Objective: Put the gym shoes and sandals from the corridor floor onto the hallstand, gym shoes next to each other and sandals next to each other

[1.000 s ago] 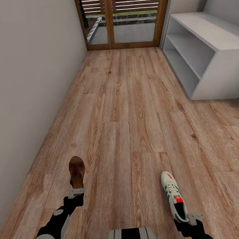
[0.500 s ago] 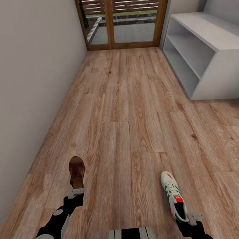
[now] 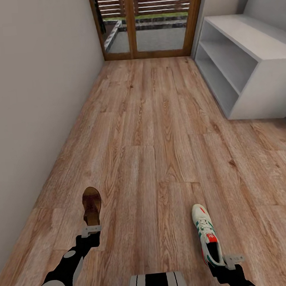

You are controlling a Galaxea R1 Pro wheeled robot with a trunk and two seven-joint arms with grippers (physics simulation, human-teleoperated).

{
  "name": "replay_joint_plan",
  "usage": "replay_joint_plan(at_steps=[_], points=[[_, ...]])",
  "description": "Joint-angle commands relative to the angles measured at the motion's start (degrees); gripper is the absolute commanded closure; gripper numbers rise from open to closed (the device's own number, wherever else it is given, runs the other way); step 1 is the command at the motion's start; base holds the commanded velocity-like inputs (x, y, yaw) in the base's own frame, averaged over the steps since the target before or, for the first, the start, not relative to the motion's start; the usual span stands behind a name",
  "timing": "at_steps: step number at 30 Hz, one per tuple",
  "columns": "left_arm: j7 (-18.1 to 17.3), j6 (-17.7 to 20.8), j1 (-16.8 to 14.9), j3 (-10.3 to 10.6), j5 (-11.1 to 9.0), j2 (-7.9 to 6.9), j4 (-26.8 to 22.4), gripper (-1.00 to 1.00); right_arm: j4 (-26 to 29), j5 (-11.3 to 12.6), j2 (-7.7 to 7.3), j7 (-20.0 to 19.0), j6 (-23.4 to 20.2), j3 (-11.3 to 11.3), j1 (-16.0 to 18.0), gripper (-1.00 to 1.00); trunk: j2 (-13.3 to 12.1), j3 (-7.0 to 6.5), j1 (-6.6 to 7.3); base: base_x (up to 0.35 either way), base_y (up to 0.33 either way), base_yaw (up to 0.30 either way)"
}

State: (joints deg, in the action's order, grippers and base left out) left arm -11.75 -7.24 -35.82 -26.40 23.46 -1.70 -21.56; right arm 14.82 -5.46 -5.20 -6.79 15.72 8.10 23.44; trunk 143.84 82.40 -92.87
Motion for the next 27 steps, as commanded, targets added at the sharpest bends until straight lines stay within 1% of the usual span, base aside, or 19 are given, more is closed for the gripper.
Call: replay_joint_plan(at_steps=[1, 18, 27], points=[[-0.4, -0.3, 0.0, -0.5, 0.5, 0.03, 0.0, 1.00, 0.0, -0.4, 0.02, -0.3, 0.2, 0.5, 0.0, 1.00, 0.0, 0.03, 0.01, 0.000, 0.000, 0.000], [-0.3, -0.6, 0.2, -0.5, 0.5, 0.03, -0.1, 1.00, -0.1, -0.4, 0.02, -0.4, 0.2, 0.5, 0.0, 1.00, 0.0, 0.03, 0.01, 0.000, 0.000, 0.000], [-0.3, -0.4, 0.0, -0.5, 0.6, -0.04, -0.3, 1.00, 0.1, -0.3, 0.23, -0.7, 0.2, 0.4, 0.0, 1.00, -0.1, -1.96, 0.24, 0.000, 0.000, 0.000]])
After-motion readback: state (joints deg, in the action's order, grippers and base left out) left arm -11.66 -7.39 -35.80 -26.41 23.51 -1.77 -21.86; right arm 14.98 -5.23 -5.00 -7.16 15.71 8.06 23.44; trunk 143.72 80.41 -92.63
